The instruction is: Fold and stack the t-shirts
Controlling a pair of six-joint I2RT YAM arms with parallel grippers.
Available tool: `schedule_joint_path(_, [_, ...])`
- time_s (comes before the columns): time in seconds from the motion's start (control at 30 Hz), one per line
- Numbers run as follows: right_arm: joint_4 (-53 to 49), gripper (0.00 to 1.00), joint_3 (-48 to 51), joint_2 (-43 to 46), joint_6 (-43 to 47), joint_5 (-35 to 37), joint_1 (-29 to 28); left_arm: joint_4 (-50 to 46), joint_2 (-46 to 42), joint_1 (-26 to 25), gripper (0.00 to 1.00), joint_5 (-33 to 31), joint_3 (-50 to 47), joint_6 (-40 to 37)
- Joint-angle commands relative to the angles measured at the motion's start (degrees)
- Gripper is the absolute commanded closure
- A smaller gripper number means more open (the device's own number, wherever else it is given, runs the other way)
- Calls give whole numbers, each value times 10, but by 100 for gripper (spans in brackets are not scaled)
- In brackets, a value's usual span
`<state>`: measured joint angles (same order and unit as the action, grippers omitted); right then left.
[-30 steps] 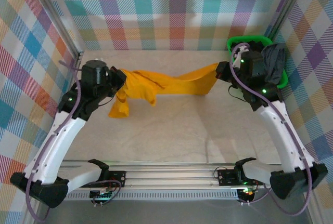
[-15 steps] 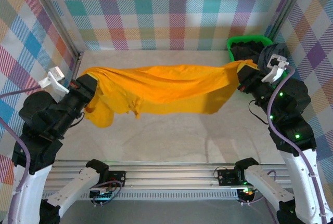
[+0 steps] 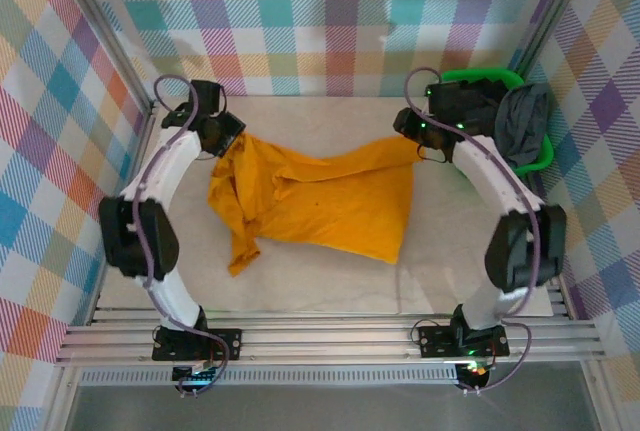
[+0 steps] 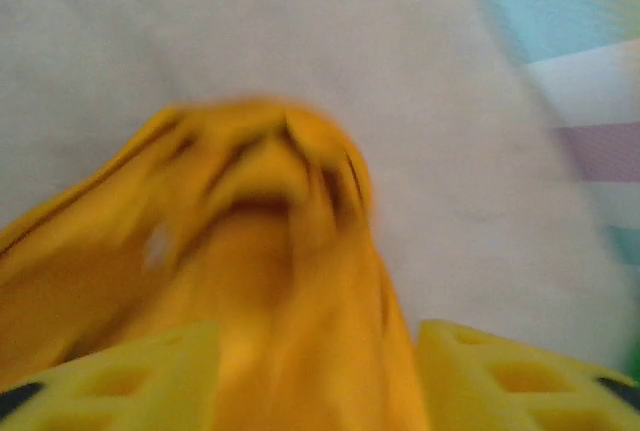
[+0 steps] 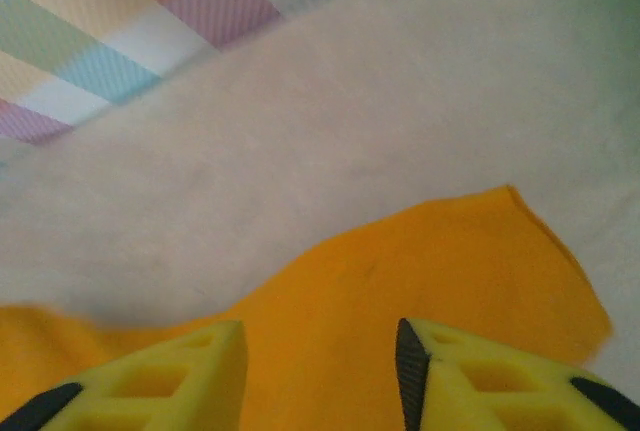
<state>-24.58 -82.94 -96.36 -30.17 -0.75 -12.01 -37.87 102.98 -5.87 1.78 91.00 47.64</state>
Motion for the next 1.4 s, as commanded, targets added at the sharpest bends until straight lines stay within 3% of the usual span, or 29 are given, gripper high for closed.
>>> schedule_joint_path(0.0, [-35, 51, -11, 26, 2, -41, 2, -32, -66, 8, 36, 9, 17, -52])
schedule_joint_path(0.1, [-33, 49, 66, 79, -19, -45, -2, -110, -134, 9, 35, -37, -43, -57])
schedule_joint_path(0.2, [-48, 50, 156, 152, -52, -46, -20, -163, -235, 9, 38, -56, -179, -37])
schedule_joint_path(0.27, [-59, 50, 210, 189, -76, -49, -47, -184, -295, 9, 41, -41, -271, -29])
schedule_joint_path(0.4, [-86, 51, 287, 225, -119, -43, -110, -167, -400, 5, 45, 47, -439, 26])
schedule_joint_path(0.5, [-91, 51, 340, 230, -147, -38, -112, -148, -456, -24, 45, 80, -515, 75])
schedule_joint_path(0.6, [-85, 49, 360, 222, -135, -35, -112, -150, -486, -51, 44, 72, -552, 85])
schedule_joint_path(0.73, [-94, 49, 348, 189, -118, -43, -106, -119, -473, -54, 47, 76, -579, 79])
schedule_joint_path(0.97, [-95, 50, 340, 180, -114, -54, -102, -34, -374, -54, 50, 53, -560, 68])
schedule_joint_path(1.17, [-109, 50, 344, 203, -114, -52, -101, -2, -292, -54, 62, 34, -540, 44])
schedule_joint_path(1.37, [-120, 50, 350, 227, -116, -54, -100, 41, -267, -54, 63, 14, -549, 18])
